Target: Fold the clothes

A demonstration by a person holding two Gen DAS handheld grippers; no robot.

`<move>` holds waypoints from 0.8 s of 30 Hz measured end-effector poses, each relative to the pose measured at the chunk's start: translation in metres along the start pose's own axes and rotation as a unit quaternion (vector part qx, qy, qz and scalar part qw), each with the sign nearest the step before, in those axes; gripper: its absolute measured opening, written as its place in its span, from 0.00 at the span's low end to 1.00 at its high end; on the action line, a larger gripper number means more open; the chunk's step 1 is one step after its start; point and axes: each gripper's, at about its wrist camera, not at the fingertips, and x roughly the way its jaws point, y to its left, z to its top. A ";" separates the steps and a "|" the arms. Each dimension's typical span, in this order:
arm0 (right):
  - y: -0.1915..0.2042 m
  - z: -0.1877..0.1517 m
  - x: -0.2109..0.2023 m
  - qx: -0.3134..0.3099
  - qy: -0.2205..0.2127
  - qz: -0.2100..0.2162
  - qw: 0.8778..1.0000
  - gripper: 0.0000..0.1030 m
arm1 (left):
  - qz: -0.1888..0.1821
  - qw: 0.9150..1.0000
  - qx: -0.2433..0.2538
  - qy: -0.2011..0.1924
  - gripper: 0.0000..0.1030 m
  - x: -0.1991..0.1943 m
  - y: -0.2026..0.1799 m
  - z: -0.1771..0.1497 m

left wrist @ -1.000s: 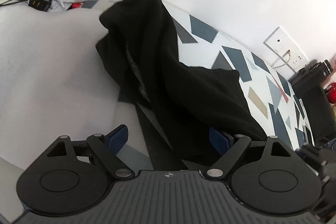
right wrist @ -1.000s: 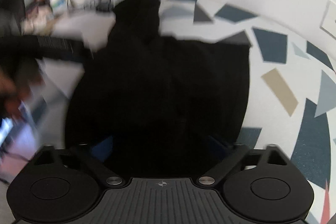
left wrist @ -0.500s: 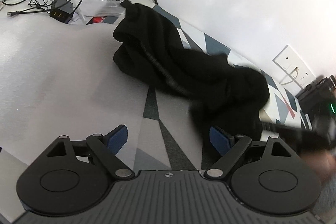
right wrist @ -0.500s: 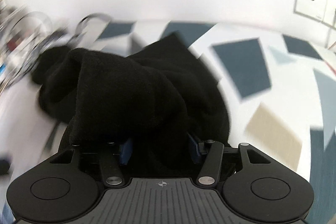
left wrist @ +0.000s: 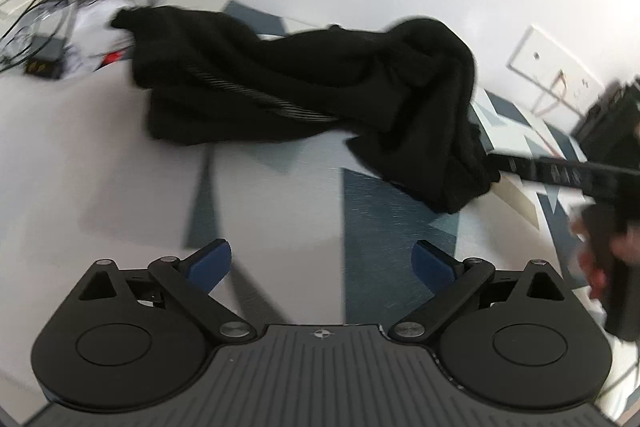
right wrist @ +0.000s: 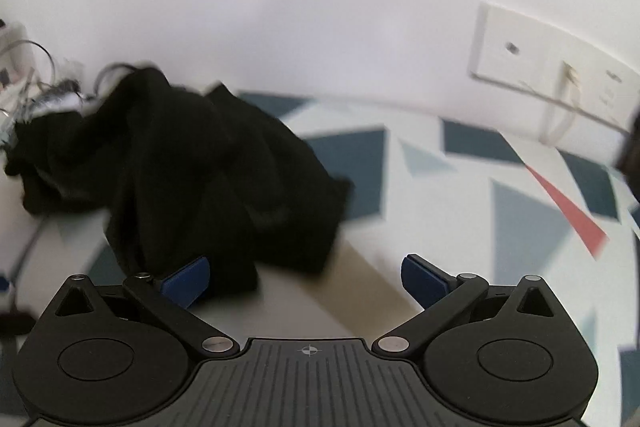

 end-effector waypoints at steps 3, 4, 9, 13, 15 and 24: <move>-0.002 -0.022 -0.004 0.021 0.015 -0.020 0.999 0.99 | -0.002 1.000 0.019 -0.001 0.98 0.017 -0.017 0.001; -0.004 -0.029 -0.003 0.030 0.018 -0.026 0.999 0.99 | -0.003 1.000 0.023 -0.001 0.98 0.022 -0.022 0.002; -0.012 -0.046 -0.004 0.051 0.004 -0.040 0.998 0.99 | 0.023 0.998 0.048 -0.020 0.99 0.043 -0.044 0.002; -0.010 -0.051 0.000 0.041 -0.018 -0.054 0.998 0.99 | 0.056 0.995 0.068 -0.043 0.99 0.053 -0.056 0.001; -0.009 -0.053 0.001 0.044 -0.032 -0.057 0.997 0.99 | 0.074 0.993 0.080 -0.054 0.99 0.058 -0.061 -0.002; -0.004 -0.058 -0.001 0.055 -0.051 -0.074 0.994 0.99 | 0.096 0.987 0.084 -0.095 1.00 0.063 -0.066 -0.010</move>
